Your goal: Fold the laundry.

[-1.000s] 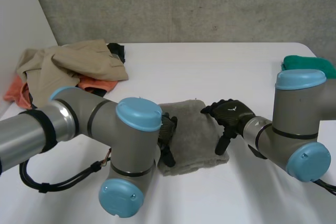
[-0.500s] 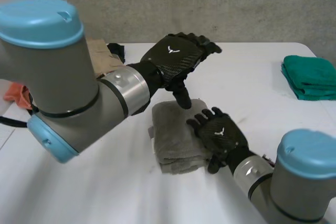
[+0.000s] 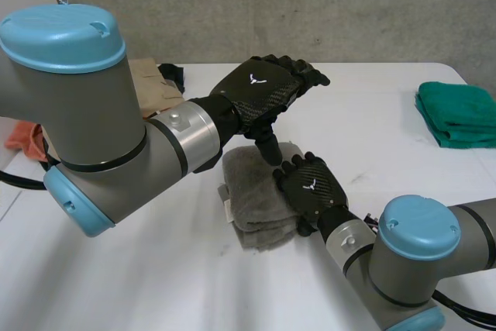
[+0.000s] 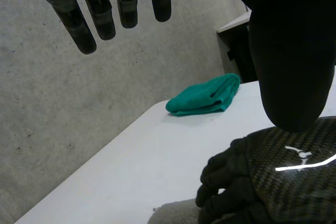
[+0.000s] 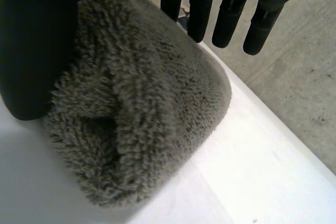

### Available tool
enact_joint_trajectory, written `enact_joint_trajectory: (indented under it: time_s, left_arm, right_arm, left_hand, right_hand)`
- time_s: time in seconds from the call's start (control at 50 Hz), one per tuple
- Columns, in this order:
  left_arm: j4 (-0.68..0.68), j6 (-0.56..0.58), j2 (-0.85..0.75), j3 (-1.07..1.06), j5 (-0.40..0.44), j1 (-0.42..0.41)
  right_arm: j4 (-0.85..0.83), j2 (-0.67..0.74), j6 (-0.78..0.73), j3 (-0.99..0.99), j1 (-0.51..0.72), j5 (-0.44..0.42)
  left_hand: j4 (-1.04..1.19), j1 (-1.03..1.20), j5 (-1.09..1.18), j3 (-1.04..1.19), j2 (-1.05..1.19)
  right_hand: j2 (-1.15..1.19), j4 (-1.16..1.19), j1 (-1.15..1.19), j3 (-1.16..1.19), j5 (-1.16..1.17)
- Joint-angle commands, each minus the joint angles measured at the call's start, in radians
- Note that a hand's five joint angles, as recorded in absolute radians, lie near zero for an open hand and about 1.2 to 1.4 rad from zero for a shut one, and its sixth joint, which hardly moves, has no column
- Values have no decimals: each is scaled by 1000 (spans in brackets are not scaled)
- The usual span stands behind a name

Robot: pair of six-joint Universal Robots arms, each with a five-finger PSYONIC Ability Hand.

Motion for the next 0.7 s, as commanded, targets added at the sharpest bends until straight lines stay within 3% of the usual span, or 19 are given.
enact_joint_trajectory:
  time_s: [0.02, 0.06, 0.14, 0.36, 0.58, 0.7]
  left_arm:
    - [0, -2, 0, -1, 0, 1]
    - [0, -1, 0, -1, 0, 1]
    - [0, -1, 0, -1, 0, 1]
    - [2, 1, 18, 11, 0, 17]
    - [3, -1, 55, 16, 0, 40]
    - [3, -1, 54, 7, 0, 40]
  right_arm:
    - [0, 24, -1, -38, 0, -6]
    - [0, 36, -1, -57, 0, -6]
    - [-15, 45, 3, -91, -6, -8]
    - [-92, 25, 25, -283, -73, -3]
    - [-103, 85, 184, -585, -386, -26]
    - [-101, 272, 209, -803, -566, -146]
  left_hand:
    - [-17, -10, -43, -28, -22]
    - [-17, -10, -43, -28, -22]
    - [-17, -10, -43, -28, -22]
    - [-11, -4, -37, -22, -16]
    - [-11, -4, -37, -22, -16]
    - [-11, -4, -37, -22, -16]
  right_hand:
    - [101, 93, 81, 96, 120]
    - [258, 250, 238, 253, 277]
    - [991, 983, 971, 986, 1010]
    - [993, 984, 972, 988, 1012]
    - [993, 984, 972, 988, 1012]
    - [993, 984, 972, 988, 1012]
